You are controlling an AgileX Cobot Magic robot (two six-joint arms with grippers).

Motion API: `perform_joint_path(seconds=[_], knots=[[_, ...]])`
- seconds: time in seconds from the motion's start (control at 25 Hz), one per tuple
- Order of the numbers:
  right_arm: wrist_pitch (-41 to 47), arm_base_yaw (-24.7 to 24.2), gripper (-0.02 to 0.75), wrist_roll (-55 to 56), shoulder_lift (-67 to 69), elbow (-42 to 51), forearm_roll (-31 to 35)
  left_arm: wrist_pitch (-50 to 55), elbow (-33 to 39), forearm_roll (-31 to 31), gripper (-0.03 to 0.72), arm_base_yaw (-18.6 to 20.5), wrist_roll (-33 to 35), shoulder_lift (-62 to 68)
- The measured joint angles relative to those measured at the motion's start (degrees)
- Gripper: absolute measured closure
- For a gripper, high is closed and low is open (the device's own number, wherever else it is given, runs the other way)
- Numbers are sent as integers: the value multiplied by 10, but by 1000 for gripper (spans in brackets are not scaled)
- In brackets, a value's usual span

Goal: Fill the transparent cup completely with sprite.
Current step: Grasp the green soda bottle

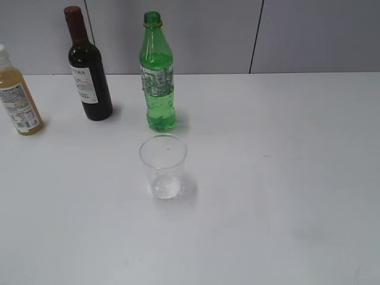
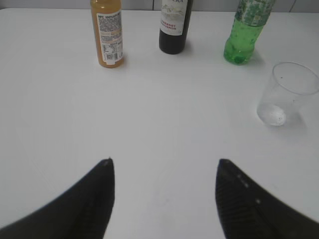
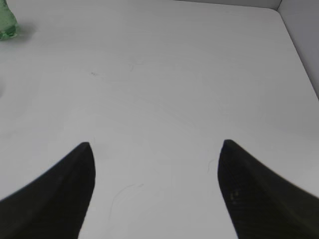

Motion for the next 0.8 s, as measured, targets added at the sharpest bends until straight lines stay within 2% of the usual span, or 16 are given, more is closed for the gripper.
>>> perform_joint_path(seconds=[0.08, 0.2, 0.28, 0.4, 0.6, 0.8], knots=[[0, 0, 154, 0, 0, 0, 0, 0, 0, -2, 167, 0, 1, 0], [0, 0, 154, 0, 0, 0, 0, -1, 0, -8, 65, 0, 3, 1], [0, 0, 154, 0, 0, 0, 0, -2, 0, -9, 36, 0, 3, 13], [0, 0, 153, 0, 0, 0, 0, -22, -3, -11, 31, 0, 4, 37], [0, 0, 153, 0, 0, 0, 0, -122, -7, -32, 38, 0, 28, 99], [1, 0, 153, 0, 0, 0, 0, -241, -7, -92, 53, 0, 112, 202]])
